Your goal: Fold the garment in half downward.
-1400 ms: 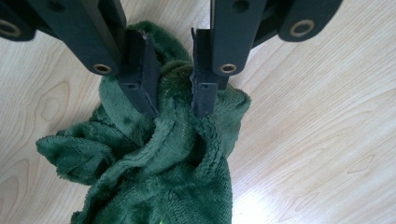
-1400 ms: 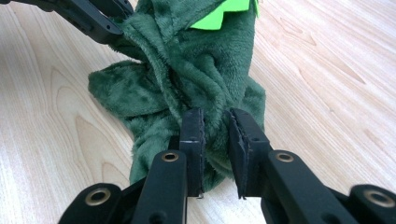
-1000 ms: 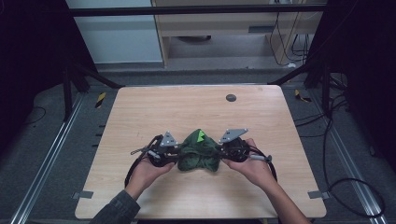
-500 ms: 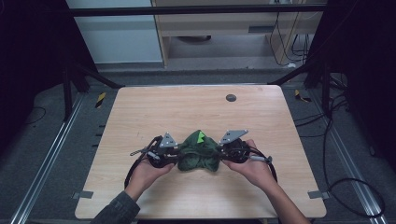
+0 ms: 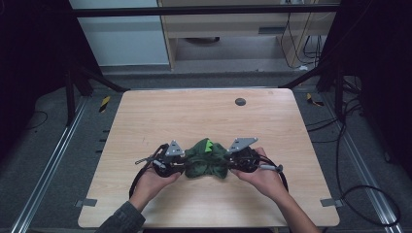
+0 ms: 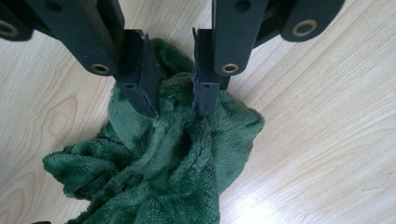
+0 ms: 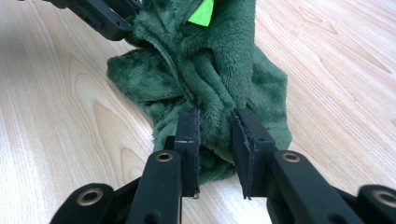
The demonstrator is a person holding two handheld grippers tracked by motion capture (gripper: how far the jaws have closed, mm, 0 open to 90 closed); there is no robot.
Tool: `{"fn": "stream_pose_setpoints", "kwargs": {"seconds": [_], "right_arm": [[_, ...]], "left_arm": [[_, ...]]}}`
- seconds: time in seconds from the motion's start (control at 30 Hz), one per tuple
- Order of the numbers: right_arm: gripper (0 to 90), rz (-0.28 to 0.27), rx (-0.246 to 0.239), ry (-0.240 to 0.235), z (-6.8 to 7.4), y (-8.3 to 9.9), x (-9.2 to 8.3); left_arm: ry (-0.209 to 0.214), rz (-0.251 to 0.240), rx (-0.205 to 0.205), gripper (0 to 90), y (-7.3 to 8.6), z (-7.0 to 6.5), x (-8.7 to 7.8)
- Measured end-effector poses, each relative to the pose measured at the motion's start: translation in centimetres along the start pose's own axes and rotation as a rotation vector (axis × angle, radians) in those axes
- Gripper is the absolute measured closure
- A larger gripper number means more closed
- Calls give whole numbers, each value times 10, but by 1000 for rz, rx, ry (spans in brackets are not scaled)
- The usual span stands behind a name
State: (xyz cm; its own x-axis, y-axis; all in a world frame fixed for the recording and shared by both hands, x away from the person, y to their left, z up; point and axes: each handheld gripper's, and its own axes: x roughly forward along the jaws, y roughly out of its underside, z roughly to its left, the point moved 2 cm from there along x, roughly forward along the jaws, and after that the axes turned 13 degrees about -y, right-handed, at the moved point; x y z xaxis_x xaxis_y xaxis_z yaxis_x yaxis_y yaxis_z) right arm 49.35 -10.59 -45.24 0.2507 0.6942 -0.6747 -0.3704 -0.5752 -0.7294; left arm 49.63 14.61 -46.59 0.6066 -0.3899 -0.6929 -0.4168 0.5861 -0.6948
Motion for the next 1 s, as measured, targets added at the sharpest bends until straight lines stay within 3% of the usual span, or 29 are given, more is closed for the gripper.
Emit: {"fn": "stream_pose_setpoints", "kwargs": {"seconds": [1.0], "right_arm": [[701, 4, -2, -20, 9, 10, 3]], "left_arm": [[16, 4, -3, 711, 9, -7, 0]]}}
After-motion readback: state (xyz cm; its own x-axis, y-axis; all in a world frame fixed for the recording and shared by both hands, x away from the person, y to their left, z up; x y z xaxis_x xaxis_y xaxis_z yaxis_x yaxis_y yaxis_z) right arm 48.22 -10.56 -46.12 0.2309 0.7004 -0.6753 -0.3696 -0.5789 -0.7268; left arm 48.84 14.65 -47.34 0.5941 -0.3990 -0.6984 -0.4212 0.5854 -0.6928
